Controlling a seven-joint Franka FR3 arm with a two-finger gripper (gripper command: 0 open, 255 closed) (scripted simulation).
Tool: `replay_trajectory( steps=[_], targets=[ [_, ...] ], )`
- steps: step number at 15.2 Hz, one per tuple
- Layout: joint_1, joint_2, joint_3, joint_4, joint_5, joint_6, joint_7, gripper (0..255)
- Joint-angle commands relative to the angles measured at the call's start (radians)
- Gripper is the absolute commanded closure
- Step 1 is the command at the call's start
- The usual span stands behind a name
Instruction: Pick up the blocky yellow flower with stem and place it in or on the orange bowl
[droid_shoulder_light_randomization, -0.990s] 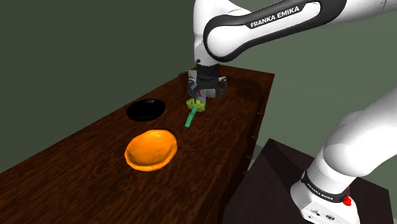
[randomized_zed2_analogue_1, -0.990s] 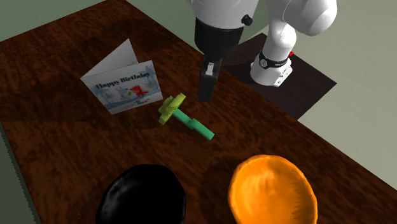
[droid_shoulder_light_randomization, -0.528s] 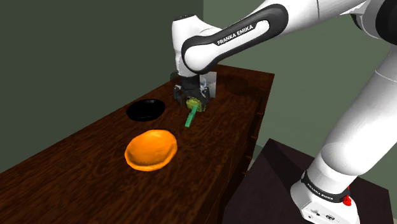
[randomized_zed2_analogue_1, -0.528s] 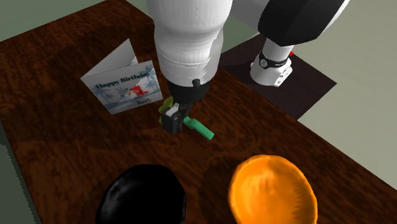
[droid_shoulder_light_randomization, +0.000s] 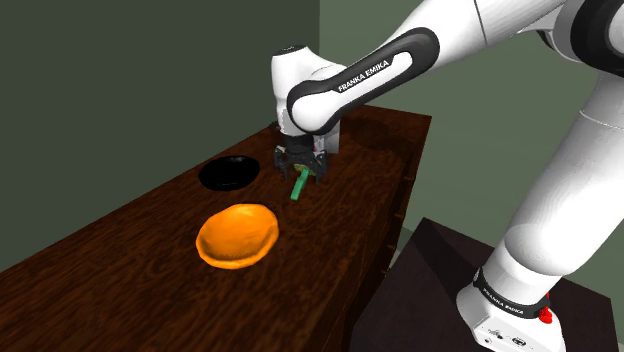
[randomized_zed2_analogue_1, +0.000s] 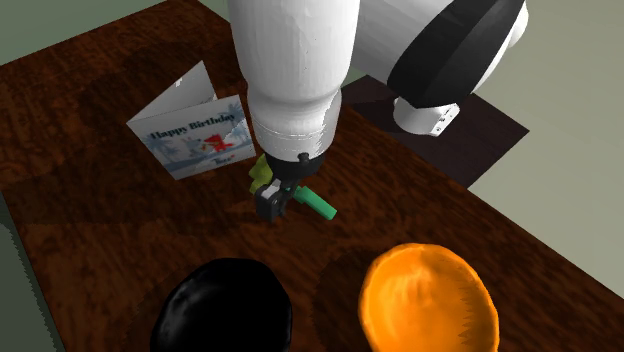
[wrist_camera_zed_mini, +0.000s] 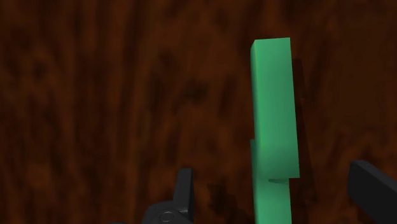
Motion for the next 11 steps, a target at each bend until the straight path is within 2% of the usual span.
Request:
replay_trajectory(
  steps=[1,6,7,11],
  targets=[
    [0.000,0.002,0.000,-0.004,-0.001,0.006,0.000,0],
    [0.000,0.002,0.000,-0.004,-0.001,0.006,0.000,0],
    [0.000,0.002,0.000,-0.004,-0.001,0.006,0.000,255],
    [0.000,0.002,0.000,-0.004,-0.001,0.006,0.000,255]
  ],
)
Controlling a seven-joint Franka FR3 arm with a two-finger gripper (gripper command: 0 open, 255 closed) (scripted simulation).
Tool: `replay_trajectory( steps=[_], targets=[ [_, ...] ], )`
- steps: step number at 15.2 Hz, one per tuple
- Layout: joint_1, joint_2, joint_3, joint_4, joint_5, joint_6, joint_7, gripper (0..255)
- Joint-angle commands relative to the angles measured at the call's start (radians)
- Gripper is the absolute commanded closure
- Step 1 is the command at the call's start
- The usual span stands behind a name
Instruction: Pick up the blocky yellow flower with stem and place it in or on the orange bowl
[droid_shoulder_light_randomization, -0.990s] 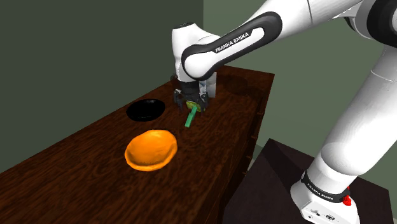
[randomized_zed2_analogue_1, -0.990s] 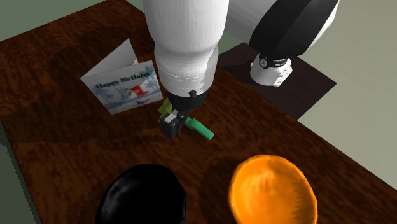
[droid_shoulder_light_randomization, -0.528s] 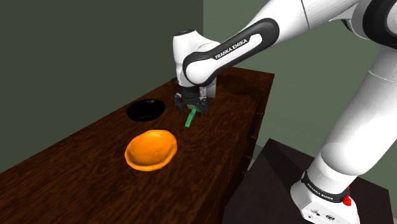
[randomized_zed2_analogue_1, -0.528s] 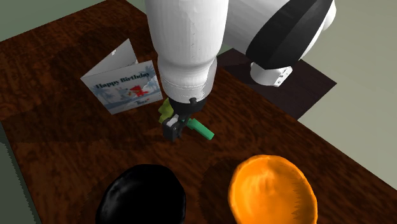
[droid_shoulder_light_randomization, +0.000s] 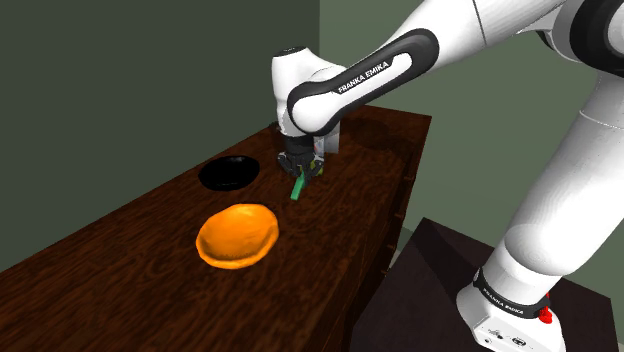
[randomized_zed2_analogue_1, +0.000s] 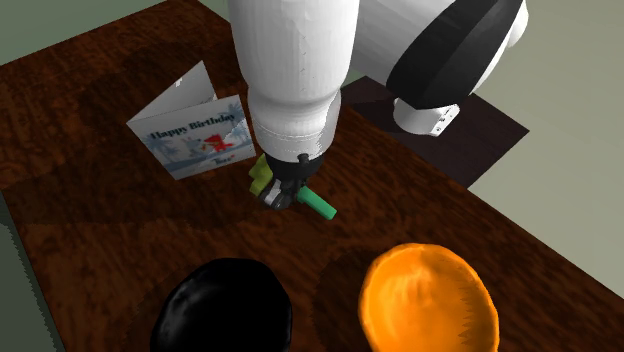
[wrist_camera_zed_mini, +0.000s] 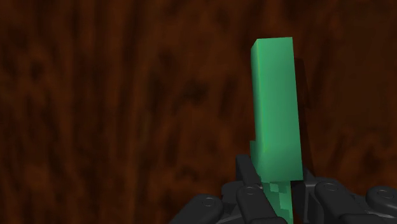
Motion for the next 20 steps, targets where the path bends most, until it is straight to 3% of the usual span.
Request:
replay_trajectory(
  steps=[1,5,20],
  targets=[
    [0.000,0.000,0.000,0.000,0.000,0.000,0.000,255],
    [0.000,0.000,0.000,0.000,0.000,0.000,0.000,255],
    [-0.003,-0.067,-0.005,0.135,0.040,-0.194,-0.039,255]
  ],
)
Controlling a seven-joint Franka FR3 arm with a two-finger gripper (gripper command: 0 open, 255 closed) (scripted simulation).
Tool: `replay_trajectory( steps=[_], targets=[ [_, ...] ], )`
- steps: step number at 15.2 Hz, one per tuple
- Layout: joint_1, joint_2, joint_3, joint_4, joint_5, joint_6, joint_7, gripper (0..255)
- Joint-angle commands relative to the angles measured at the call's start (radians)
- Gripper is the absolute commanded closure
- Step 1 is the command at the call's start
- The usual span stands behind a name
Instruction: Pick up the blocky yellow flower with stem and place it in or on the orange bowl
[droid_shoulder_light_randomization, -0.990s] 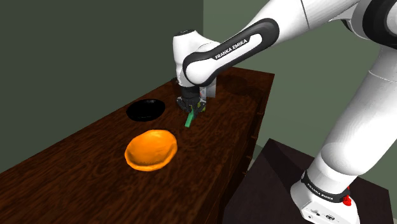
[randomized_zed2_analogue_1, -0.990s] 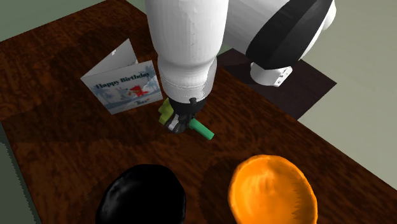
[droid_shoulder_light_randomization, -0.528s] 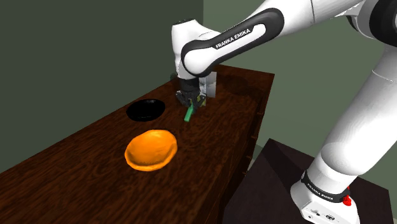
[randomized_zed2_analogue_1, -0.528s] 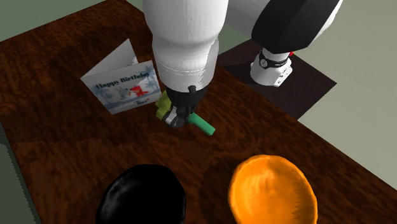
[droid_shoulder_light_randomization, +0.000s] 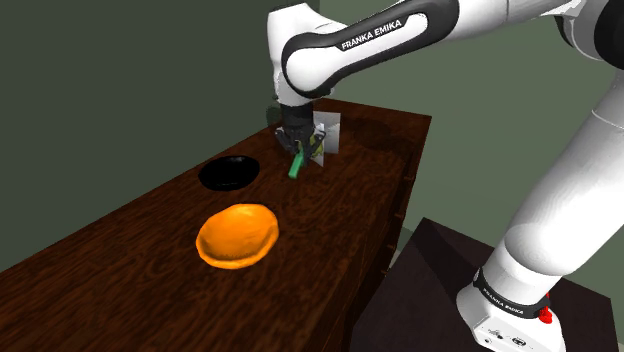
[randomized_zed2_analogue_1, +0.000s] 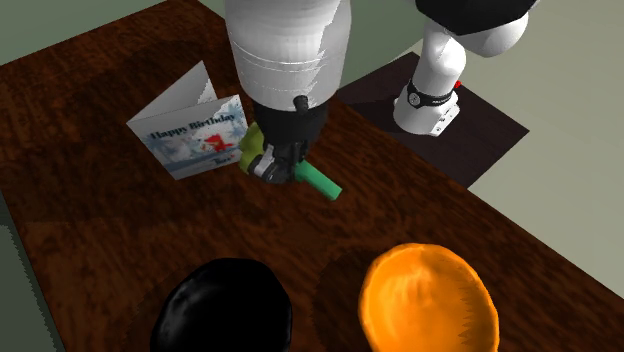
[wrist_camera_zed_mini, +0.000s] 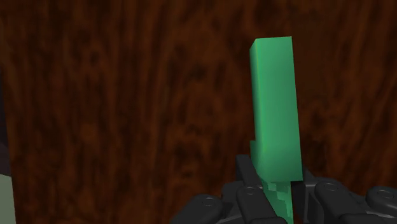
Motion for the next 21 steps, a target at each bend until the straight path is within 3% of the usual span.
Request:
replay_trajectory(
  steps=[1,9,21],
  targets=[
    [-0.001,-0.006,-0.001,0.022,0.003,-0.027,-0.004,255],
    [-0.002,-0.018,-0.003,0.115,0.010,-0.131,-0.016,255],
    [0.148,0.117,0.158,0.266,-0.051,-0.189,0.306,255]
  ],
)
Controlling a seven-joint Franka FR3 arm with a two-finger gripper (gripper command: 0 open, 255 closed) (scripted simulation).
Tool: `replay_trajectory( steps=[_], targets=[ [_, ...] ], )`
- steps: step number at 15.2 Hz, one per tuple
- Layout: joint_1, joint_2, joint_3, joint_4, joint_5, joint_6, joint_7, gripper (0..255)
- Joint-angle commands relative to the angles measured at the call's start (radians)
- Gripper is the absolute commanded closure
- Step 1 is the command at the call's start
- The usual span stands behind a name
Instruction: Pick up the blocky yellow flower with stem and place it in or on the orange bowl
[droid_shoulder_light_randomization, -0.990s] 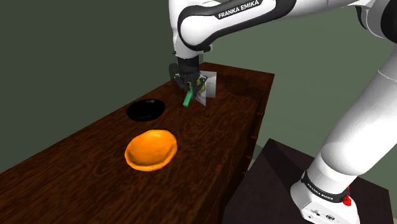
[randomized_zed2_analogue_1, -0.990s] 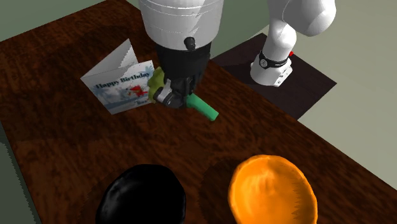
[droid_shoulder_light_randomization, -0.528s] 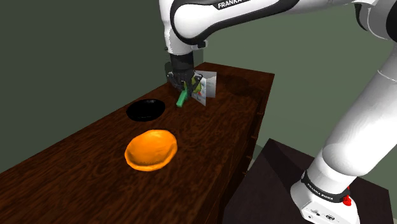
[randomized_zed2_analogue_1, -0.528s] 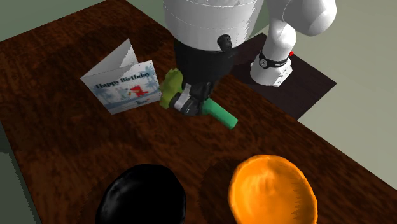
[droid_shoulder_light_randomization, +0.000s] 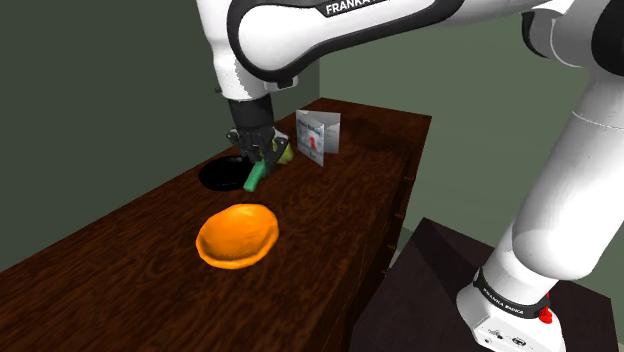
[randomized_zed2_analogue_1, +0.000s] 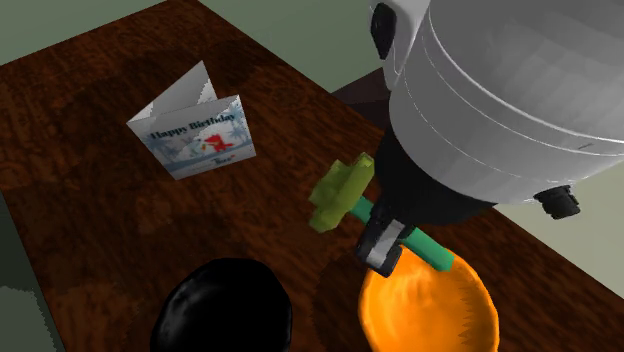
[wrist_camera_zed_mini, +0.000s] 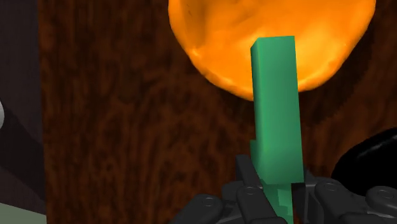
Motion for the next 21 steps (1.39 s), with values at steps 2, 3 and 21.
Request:
replay_trajectory(
  steps=[2,3,21],
  targets=[
    [0.047,0.057,0.036,0.065,-0.032,-0.027,0.088,255],
    [0.066,0.079,0.047,0.089,-0.045,-0.035,0.117,255],
    [0.143,0.196,0.071,0.033,-0.123,0.100,0.255,255]
  ],
)
